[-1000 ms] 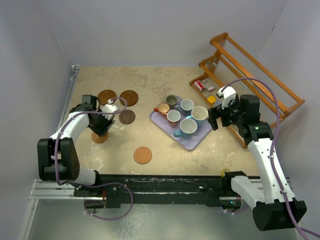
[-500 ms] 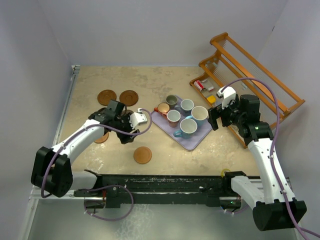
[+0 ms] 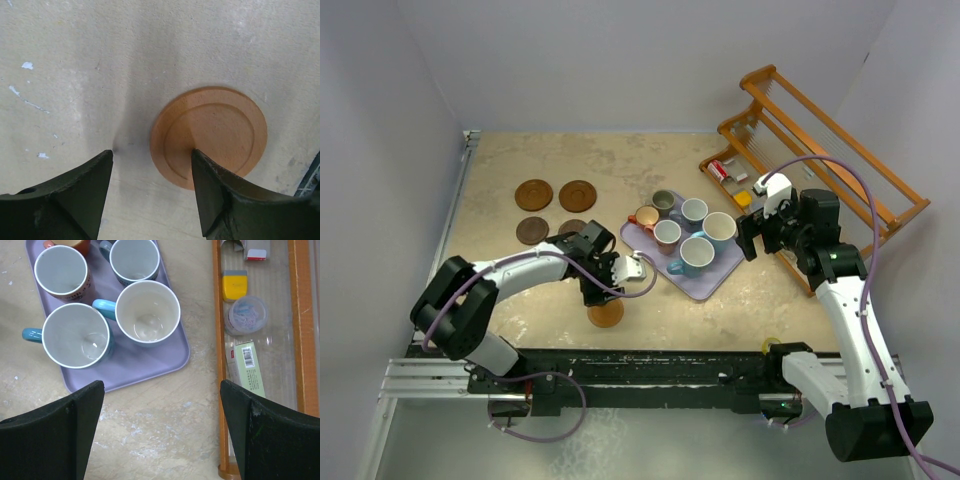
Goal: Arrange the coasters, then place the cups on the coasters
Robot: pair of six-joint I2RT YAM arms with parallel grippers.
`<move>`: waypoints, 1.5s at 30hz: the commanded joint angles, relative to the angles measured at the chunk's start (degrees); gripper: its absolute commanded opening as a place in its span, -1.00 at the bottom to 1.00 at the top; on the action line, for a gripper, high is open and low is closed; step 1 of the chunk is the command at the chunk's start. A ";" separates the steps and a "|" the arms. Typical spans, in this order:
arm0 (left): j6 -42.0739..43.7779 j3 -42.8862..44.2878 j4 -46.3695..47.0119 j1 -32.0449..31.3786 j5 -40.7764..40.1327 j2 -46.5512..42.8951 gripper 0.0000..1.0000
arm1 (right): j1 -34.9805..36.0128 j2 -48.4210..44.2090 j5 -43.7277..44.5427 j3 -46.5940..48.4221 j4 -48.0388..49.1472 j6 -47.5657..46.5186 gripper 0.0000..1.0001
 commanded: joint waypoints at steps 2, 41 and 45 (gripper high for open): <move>2.25 1.54 3.00 -0.41 -1.15 3.04 0.18 | 0.10 0.02 -0.05 0.15 0.66 -0.87 1.00; 4.24 -5.01 7.01 21.45 -15.71 0.31 -0.16 | 0.10 -1.69 -1.81 0.50 0.18 -1.06 1.00; 2.10 -4.26 8.19 21.66 -15.98 1.15 -0.17 | 0.08 -1.47 -2.02 0.45 0.14 -1.05 1.00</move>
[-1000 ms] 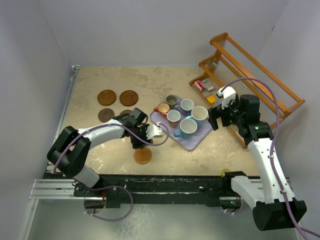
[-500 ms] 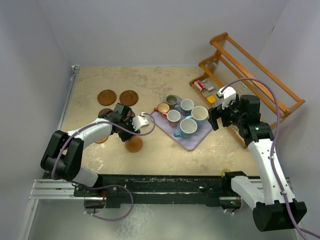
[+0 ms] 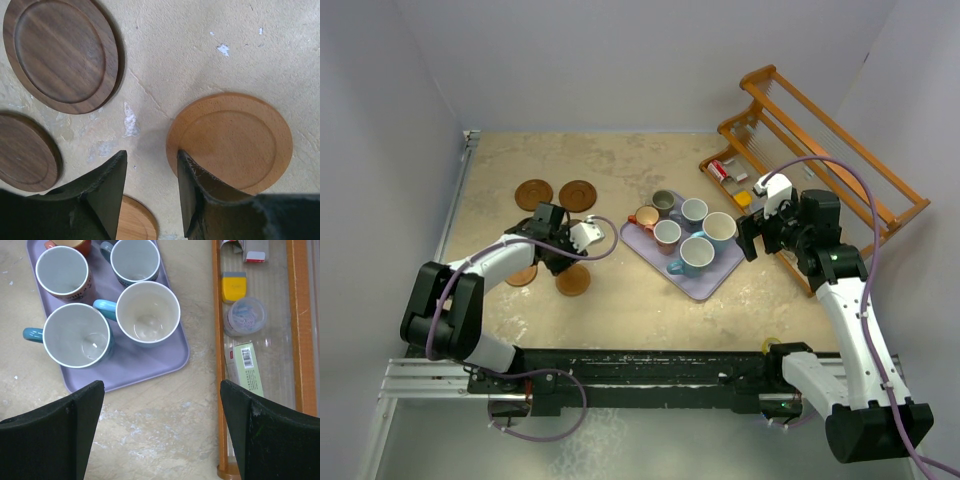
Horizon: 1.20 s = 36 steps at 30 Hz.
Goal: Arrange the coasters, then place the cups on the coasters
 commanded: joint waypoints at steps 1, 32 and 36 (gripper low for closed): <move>-0.64 -1.13 -0.09 1.14 -4.57 2.56 -0.19 | 0.10 -0.97 -1.96 0.52 0.16 -0.71 1.00; -7.88 3.40 3.54 1.20 -5.02 8.50 -0.33 | 0.10 -0.17 -1.65 0.43 0.20 -0.68 1.00; -7.98 3.91 3.56 1.27 -5.39 8.43 -0.34 | 0.10 -0.26 -1.61 0.43 0.19 -0.71 1.00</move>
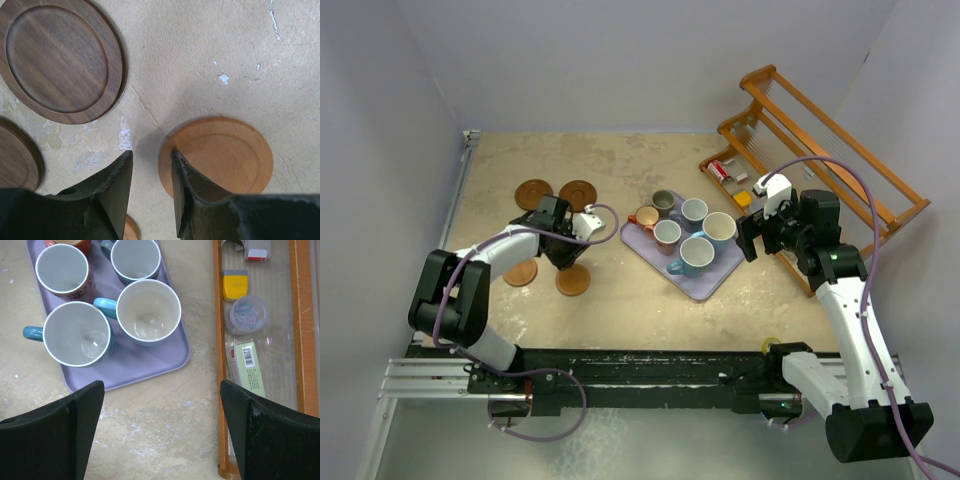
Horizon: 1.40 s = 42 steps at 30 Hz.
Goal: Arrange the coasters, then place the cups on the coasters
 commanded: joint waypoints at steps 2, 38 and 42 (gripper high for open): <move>1.28 -0.41 5.10 1.17 -7.36 3.77 -0.34 | 0.10 -0.37 -1.59 0.43 0.55 -0.70 1.00; 1.24 2.58 -5.10 1.88 2.04 -2.13 -0.21 | 0.10 -0.15 -1.67 0.35 0.45 -0.91 1.00; 1.50 1.17 -6.31 2.03 1.99 -3.33 -0.13 | 0.10 -0.15 -1.85 0.37 0.42 -0.81 1.00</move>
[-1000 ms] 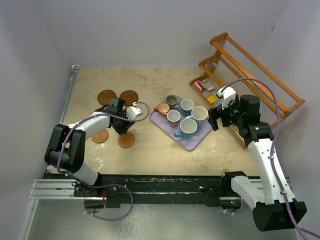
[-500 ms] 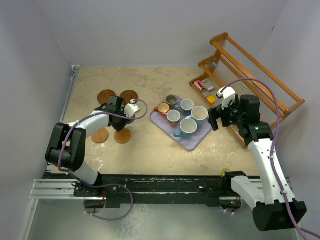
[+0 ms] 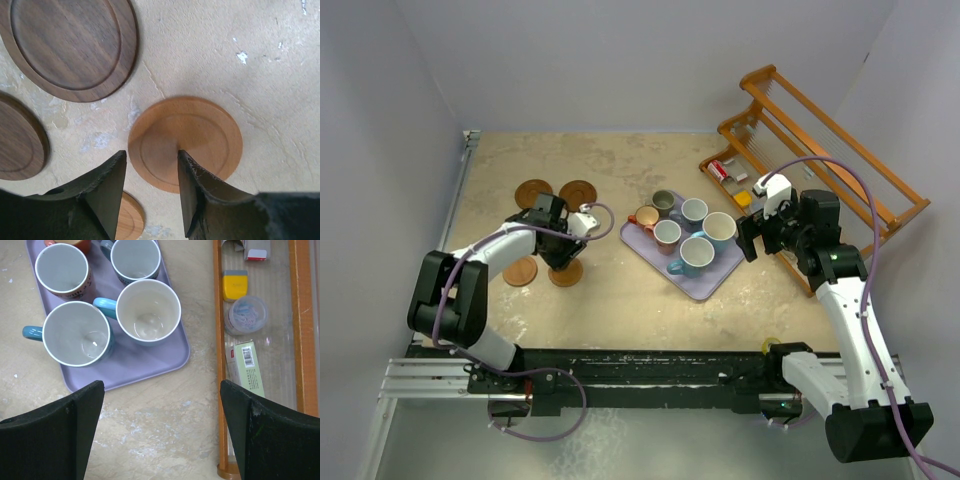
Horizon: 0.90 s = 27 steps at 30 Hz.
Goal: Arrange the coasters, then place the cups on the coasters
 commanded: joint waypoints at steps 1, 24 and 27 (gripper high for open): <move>1.08 -0.65 -2.32 0.67 2.04 -3.72 -0.11 | 0.10 -0.06 -1.92 0.39 0.45 -0.55 1.00; -2.70 4.93 -9.27 11.96 15.49 2.47 -0.07 | 0.10 -0.56 -2.56 0.44 0.20 -0.73 1.00; -2.89 5.42 -9.70 12.01 16.22 3.57 -0.08 | 0.10 -0.37 -2.65 0.43 0.19 -0.78 1.00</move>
